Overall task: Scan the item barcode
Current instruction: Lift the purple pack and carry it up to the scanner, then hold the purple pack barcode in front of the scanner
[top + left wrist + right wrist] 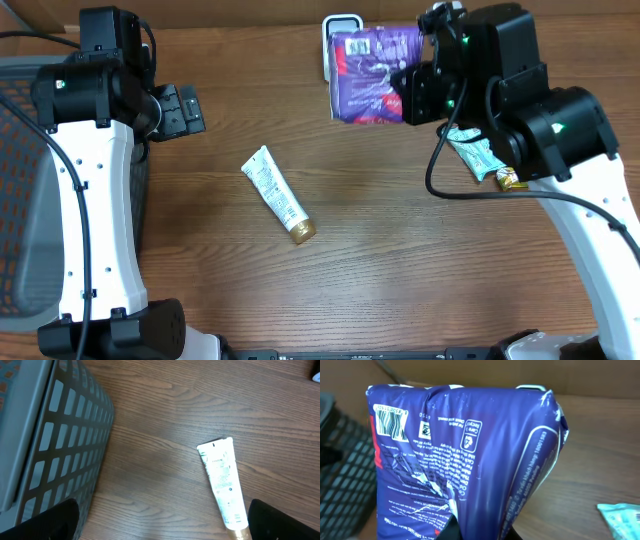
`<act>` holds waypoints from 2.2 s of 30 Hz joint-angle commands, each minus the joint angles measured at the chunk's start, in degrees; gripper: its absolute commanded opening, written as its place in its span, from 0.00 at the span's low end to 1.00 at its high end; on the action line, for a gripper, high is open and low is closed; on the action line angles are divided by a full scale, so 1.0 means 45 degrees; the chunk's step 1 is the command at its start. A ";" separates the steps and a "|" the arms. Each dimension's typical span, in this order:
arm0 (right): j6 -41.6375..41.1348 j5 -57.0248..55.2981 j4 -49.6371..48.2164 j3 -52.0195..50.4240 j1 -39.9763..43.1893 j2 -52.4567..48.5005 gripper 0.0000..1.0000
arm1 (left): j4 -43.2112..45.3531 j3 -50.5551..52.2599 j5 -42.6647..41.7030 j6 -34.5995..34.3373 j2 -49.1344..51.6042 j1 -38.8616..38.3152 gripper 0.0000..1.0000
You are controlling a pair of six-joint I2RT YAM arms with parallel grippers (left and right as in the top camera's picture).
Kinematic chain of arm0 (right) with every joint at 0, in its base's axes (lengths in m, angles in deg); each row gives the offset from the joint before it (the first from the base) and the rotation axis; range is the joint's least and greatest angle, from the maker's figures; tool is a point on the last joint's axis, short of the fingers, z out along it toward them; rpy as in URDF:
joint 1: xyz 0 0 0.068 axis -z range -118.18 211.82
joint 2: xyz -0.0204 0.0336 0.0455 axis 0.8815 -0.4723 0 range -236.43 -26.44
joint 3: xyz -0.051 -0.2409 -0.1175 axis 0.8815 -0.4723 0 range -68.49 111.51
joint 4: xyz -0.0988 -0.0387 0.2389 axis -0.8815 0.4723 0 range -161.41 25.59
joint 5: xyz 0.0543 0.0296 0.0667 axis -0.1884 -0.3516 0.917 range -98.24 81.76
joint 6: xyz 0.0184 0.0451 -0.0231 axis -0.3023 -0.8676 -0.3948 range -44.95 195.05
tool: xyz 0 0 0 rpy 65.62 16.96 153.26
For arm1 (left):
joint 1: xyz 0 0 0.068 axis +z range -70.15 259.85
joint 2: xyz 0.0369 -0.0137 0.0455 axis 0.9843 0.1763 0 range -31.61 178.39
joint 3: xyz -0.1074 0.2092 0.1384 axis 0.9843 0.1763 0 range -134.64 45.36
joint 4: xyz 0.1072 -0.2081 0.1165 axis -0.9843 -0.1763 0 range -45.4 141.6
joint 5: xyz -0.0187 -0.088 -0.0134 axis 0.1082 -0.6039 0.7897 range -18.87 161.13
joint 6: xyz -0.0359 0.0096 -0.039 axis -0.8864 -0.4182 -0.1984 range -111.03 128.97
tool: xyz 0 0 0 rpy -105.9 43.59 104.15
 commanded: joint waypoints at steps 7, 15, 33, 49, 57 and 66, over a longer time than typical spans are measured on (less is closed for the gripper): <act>-0.0092 -0.3837 -0.0019 0.3162 -0.0126 -0.2599 0.04 | 0.0005 0.0019 -0.0019 0.0238 0.0005 -0.0024 0.99; 0.1996 -1.0996 -0.2589 0.3536 -0.1375 -0.4716 0.04 | 0.0005 0.0019 -0.0019 0.0238 0.0005 -0.0024 1.00; 1.3687 -1.5130 -1.1152 0.3531 -0.2191 -0.9607 0.04 | 0.0005 0.0019 -0.0019 0.0238 0.0005 -0.0024 1.00; 1.5067 -1.5091 -1.3959 0.3269 -0.2035 -1.1876 0.04 | 0.0005 0.0019 -0.0019 0.0238 0.0005 -0.0024 1.00; 1.5081 -1.5455 -1.4124 0.3269 -0.2035 -1.2036 0.04 | 0.0005 0.0019 -0.0019 0.0238 0.0005 -0.0024 1.00; 1.6470 -1.6349 -1.5713 0.3269 -0.2084 -1.2036 0.04 | 0.0005 0.0019 -0.0019 0.0238 0.0005 -0.0024 1.00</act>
